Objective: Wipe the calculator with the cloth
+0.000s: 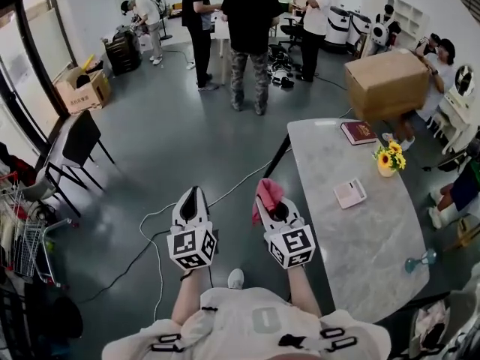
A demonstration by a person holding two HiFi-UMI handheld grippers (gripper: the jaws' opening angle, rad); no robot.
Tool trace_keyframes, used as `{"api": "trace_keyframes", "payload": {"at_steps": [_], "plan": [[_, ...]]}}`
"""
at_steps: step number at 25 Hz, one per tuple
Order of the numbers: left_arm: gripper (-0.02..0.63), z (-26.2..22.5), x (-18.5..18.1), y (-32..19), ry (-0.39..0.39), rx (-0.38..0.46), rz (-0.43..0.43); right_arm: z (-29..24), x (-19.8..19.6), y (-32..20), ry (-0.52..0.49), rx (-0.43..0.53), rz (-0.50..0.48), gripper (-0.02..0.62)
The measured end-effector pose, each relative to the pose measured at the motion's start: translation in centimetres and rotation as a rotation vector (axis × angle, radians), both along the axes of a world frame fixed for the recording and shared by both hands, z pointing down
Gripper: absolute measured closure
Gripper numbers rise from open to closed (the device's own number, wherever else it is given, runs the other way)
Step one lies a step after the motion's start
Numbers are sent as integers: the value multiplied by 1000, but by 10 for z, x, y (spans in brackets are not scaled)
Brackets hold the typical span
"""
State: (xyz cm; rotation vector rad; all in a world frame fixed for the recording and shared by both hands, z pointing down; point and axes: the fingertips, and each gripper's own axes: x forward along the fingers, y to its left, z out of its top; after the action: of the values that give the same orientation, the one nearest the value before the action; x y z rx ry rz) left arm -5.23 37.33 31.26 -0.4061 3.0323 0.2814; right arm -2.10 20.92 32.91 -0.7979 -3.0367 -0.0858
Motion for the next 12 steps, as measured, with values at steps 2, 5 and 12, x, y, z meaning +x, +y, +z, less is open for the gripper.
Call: {"api": "trace_keyframes", "payload": {"at_steps": [2,5,12], "plan": [[584,2,-31,20,0,-5,-1,-1,-34,19,-7,5,7,538],[584,6,-60,45,2,-2,2,-3,-68,41,-15,2,13,538],[583,0,-78,38,-56,-8,84,-11,-104,45,-8,-11,-18,538]]}}
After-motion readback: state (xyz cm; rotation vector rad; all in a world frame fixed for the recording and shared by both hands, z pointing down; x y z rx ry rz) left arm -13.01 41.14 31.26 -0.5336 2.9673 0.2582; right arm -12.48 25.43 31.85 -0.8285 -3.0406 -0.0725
